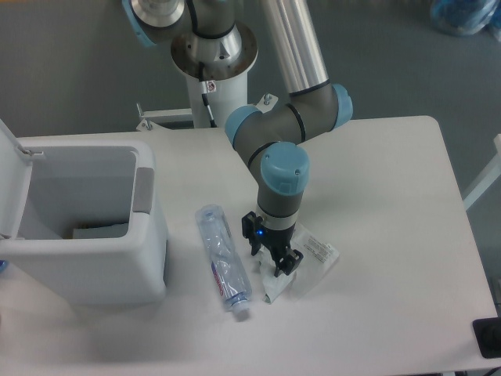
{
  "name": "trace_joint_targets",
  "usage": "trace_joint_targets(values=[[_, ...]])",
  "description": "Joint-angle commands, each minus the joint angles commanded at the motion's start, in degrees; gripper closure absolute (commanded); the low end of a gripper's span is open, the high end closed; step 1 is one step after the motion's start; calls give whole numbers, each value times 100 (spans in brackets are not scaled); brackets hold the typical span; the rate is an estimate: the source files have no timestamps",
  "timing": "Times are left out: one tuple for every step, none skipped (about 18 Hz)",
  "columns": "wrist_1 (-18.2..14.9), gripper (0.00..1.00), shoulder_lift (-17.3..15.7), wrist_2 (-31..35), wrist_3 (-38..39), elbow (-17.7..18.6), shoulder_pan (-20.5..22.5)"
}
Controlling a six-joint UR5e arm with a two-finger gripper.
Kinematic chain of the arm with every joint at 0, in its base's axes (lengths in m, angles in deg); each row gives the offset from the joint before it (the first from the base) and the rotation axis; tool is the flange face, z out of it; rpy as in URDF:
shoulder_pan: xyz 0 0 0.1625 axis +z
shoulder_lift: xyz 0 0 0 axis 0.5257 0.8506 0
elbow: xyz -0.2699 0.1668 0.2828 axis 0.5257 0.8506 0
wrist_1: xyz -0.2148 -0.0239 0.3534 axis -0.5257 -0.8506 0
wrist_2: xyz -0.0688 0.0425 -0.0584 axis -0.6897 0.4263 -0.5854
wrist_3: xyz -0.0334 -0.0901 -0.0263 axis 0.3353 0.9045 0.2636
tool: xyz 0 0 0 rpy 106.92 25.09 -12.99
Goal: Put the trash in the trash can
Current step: 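Close the gripper on the wrapper and pinch it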
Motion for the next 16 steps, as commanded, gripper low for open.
trace_joint_targets(values=[[-9, 94, -9, 0, 9, 0, 0], [-9, 100, -9, 0, 0, 0, 0], [-17, 100, -17, 0, 0, 0, 0], [-18, 100, -26, 0, 0, 0, 0], [-18, 100, -26, -9, 0, -9, 9], [-18, 100, -35, -9, 0, -9, 9], [-18, 100, -35, -9, 0, -17, 9], [-18, 100, -35, -9, 9, -26, 9], [-18, 100, -44, -17, 18, -61, 17], [-18, 100, -53, -18, 52, -122, 26], [-18, 100, -61, -18, 88, -175, 35], [-18, 100, -70, -26, 140, -263, 44], [-18, 100, -96, -44, 228, -342, 70], [-18, 100, -131, -61, 377, -404, 114], [-18, 100, -219, -88, 578, -456, 158], [-18, 100, -307, -157, 780, -527, 167]])
